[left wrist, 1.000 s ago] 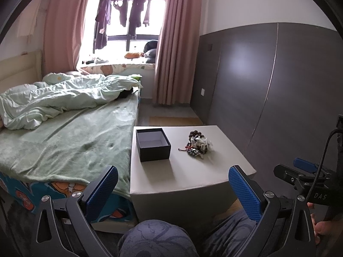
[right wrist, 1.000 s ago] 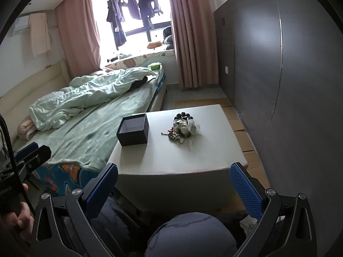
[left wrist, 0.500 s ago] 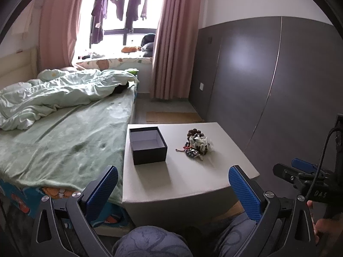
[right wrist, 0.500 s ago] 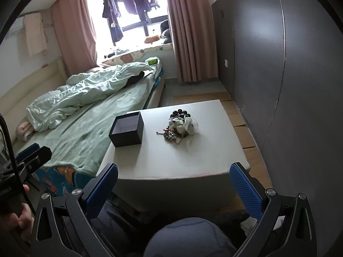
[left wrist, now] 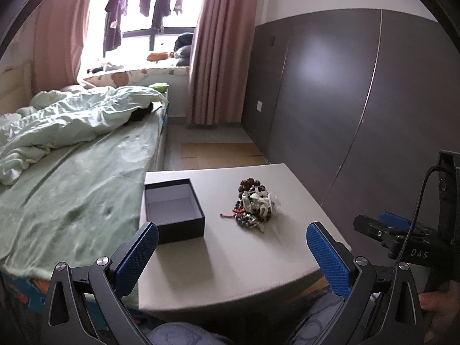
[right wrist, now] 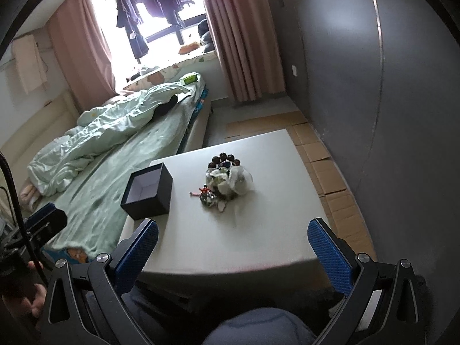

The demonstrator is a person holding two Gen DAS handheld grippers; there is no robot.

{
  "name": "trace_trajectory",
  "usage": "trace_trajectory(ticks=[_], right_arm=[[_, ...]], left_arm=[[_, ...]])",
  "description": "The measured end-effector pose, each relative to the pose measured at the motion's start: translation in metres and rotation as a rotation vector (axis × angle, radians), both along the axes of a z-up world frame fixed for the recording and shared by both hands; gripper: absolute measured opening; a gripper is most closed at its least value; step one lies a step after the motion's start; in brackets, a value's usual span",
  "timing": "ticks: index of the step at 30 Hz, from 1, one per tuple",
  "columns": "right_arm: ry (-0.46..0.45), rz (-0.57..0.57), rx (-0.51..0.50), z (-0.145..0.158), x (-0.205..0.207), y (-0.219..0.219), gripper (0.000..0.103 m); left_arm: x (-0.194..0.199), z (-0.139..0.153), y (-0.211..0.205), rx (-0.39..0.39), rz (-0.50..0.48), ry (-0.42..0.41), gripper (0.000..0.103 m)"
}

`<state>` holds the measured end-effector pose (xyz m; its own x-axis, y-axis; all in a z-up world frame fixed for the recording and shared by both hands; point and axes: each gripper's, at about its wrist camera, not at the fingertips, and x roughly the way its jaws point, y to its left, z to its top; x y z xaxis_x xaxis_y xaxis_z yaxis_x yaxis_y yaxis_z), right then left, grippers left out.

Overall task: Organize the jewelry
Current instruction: 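Move both grippers toward the jewelry pile beside the black box, then grasp the white tissue bundle with the right gripper and lift it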

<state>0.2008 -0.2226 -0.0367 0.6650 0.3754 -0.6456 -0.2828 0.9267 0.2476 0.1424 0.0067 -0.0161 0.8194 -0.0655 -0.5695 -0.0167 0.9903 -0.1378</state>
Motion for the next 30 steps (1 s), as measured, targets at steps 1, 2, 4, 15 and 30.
trace_trajectory(ticks=[1,2,4,15,30], right_arm=[[0.004,0.001,-0.001,-0.001,0.006,0.002,0.103],[0.008,0.001,0.000,-0.002,0.012,0.003,0.103],[0.024,0.006,0.006,-0.006,0.027,0.007,0.103],[0.120,0.057,0.036,-0.044,0.094,0.027,0.101],[0.280,0.161,0.013,-0.102,0.179,0.069,0.066]], left_arm=[[0.007,-0.001,0.001,-0.001,-0.003,0.006,0.103],[0.012,-0.003,0.000,-0.001,-0.005,0.011,0.103],[0.026,-0.006,0.002,0.002,-0.007,0.026,0.103],[0.077,-0.025,0.010,-0.028,-0.006,0.071,0.103],[0.132,-0.052,0.034,-0.078,0.027,0.097,0.100]])
